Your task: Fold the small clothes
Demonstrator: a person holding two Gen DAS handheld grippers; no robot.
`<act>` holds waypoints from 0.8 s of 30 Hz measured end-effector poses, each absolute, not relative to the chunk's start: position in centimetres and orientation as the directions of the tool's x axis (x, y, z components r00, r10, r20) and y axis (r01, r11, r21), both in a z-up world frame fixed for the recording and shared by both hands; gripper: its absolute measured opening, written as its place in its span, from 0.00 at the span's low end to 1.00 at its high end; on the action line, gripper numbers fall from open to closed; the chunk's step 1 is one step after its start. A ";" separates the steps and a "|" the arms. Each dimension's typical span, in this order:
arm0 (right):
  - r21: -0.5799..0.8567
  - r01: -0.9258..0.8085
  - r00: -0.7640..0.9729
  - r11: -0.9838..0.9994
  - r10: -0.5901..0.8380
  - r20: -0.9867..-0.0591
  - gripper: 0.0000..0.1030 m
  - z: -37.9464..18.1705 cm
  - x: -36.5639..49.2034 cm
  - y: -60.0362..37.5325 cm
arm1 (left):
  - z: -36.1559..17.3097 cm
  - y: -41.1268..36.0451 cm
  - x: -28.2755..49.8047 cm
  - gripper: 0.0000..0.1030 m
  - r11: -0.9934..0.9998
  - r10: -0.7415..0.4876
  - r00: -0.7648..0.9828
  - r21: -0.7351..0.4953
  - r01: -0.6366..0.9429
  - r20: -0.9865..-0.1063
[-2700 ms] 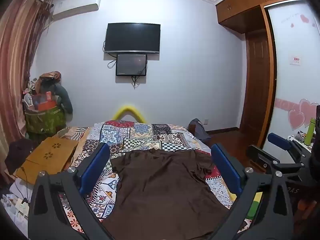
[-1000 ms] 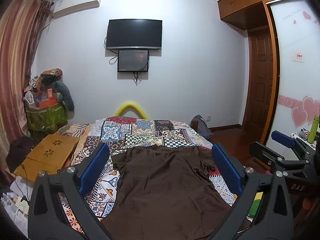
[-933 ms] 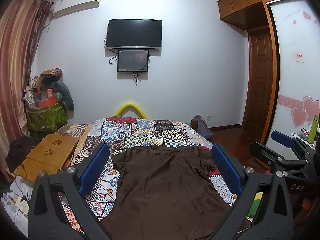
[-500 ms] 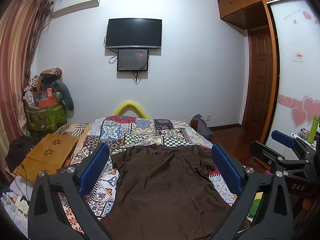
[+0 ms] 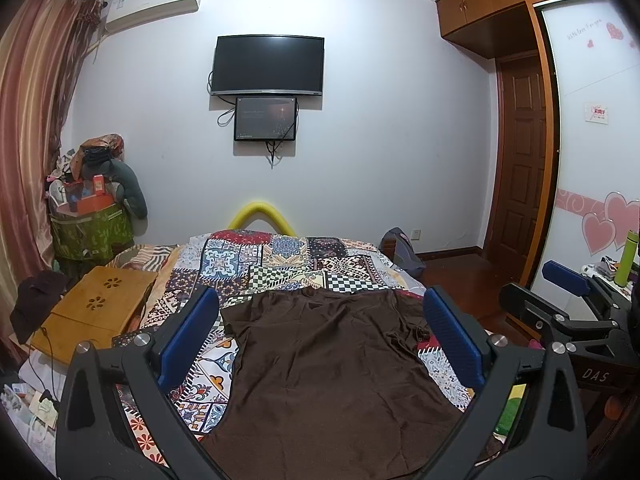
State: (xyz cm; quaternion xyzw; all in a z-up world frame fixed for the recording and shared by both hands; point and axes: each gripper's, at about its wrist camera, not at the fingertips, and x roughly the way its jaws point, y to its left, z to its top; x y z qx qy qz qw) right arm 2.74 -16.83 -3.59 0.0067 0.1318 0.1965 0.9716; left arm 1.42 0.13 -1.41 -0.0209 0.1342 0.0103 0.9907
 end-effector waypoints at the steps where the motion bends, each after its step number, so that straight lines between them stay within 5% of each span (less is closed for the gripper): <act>1: 0.064 -0.380 0.888 0.923 0.383 -0.253 1.00 -3.6 2.7 -16.8 | -1.4 0.1 1.4 1.00 0.999 0.015 0.964 -0.039 -0.026 -0.266; 24: 0.039 -0.426 0.860 0.904 0.418 -0.293 1.00 -5.5 8.6 -13.9 | -3.5 4.0 7.9 1.00 0.994 0.091 0.924 -0.030 -0.110 -0.370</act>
